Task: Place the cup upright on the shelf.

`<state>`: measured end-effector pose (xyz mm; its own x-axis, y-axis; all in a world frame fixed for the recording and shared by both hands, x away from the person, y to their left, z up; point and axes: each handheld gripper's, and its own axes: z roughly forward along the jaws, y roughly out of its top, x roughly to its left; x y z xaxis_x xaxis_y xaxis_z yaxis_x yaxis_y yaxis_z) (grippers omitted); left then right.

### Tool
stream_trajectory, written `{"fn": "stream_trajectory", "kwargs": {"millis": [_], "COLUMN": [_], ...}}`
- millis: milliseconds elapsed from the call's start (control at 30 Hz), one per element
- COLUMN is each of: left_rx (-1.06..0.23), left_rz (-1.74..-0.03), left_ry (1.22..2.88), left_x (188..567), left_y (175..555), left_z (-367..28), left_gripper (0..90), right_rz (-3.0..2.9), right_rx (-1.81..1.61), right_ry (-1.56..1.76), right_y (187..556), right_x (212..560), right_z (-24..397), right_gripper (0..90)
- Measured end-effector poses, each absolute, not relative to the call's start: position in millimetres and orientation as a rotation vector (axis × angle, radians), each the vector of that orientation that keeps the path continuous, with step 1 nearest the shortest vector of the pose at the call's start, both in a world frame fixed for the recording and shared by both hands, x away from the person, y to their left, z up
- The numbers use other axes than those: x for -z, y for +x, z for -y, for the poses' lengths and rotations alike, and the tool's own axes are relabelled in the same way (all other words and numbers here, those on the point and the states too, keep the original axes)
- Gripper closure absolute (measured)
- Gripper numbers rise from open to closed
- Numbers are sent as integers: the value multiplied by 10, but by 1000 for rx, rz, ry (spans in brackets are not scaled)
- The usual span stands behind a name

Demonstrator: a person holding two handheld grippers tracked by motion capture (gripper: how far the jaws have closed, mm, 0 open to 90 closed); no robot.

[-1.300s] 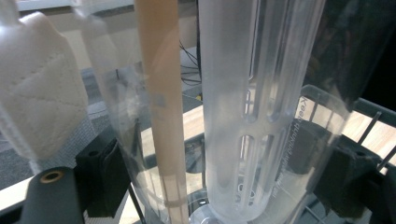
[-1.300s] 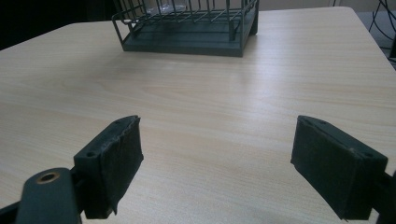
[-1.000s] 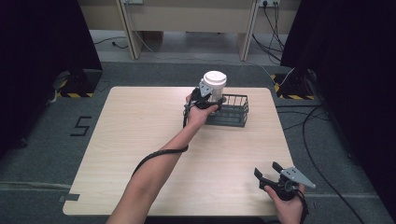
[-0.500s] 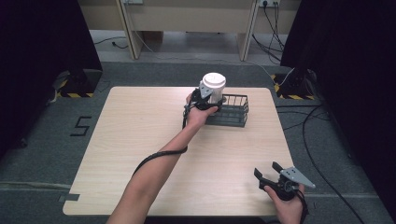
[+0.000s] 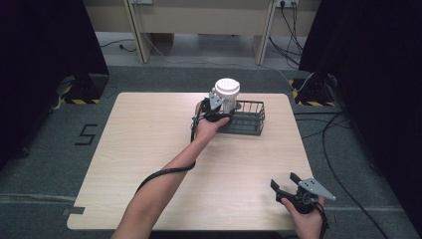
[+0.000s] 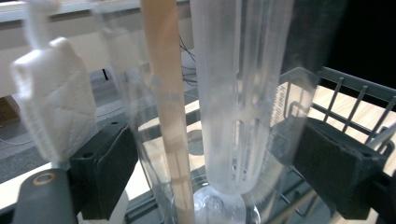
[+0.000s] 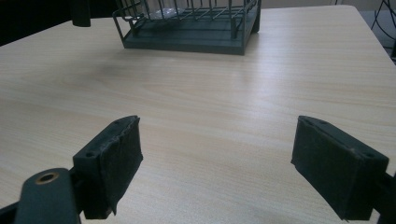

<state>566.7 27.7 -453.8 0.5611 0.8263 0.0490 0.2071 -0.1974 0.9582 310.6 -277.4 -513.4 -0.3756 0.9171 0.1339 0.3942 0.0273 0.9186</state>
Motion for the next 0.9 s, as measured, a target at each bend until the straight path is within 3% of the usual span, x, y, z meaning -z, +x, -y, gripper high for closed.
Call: {"fn": "stream_trajectory", "kwargs": {"millis": [900], "left_rx": [-694], "left_rz": [-788], "left_ry": [1705], "left_x": [4499], "left_y": [5020], "left_z": [-799], "left_gripper": [159], "right_rz": [-1793], "right_rx": [-1324], "right_ry": [1327], "right_y": [3104], "right_x": [5134], "right_z": [2769], "right_gripper": [163]}}
